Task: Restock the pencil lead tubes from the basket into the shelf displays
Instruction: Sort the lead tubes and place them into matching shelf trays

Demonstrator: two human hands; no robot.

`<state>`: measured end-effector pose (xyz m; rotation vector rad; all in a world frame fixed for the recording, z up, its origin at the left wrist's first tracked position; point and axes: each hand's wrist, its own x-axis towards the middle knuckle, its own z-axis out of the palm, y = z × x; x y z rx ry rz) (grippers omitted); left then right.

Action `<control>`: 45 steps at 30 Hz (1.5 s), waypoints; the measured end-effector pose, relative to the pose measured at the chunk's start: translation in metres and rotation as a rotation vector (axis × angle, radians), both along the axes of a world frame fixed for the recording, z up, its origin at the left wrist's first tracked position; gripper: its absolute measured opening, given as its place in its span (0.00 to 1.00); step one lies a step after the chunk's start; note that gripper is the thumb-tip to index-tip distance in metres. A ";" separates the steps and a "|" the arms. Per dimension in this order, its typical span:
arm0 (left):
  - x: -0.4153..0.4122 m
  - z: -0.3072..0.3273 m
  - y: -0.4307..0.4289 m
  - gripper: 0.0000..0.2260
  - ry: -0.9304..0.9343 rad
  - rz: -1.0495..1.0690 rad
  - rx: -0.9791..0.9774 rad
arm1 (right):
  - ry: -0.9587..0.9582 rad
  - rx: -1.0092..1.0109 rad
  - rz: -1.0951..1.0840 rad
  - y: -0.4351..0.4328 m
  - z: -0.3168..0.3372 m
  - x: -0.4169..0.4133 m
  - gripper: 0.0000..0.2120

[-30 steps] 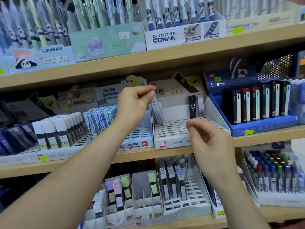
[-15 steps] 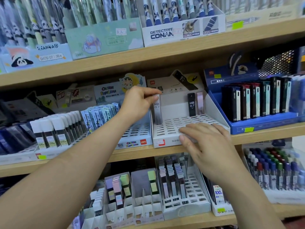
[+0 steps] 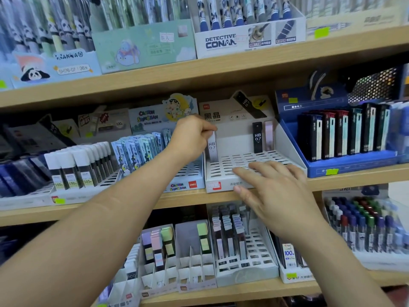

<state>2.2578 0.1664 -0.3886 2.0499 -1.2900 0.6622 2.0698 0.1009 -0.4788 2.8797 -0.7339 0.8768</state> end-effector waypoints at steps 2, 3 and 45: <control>0.000 0.000 0.000 0.11 0.019 0.021 -0.029 | 0.067 -0.014 0.034 -0.004 0.008 0.000 0.27; 0.000 0.000 0.000 0.11 0.016 0.029 -0.049 | 0.089 -0.019 0.051 -0.005 0.012 -0.001 0.28; -0.044 -0.456 0.272 0.12 0.607 -0.076 1.277 | 1.011 0.886 0.266 0.184 -0.357 0.037 0.18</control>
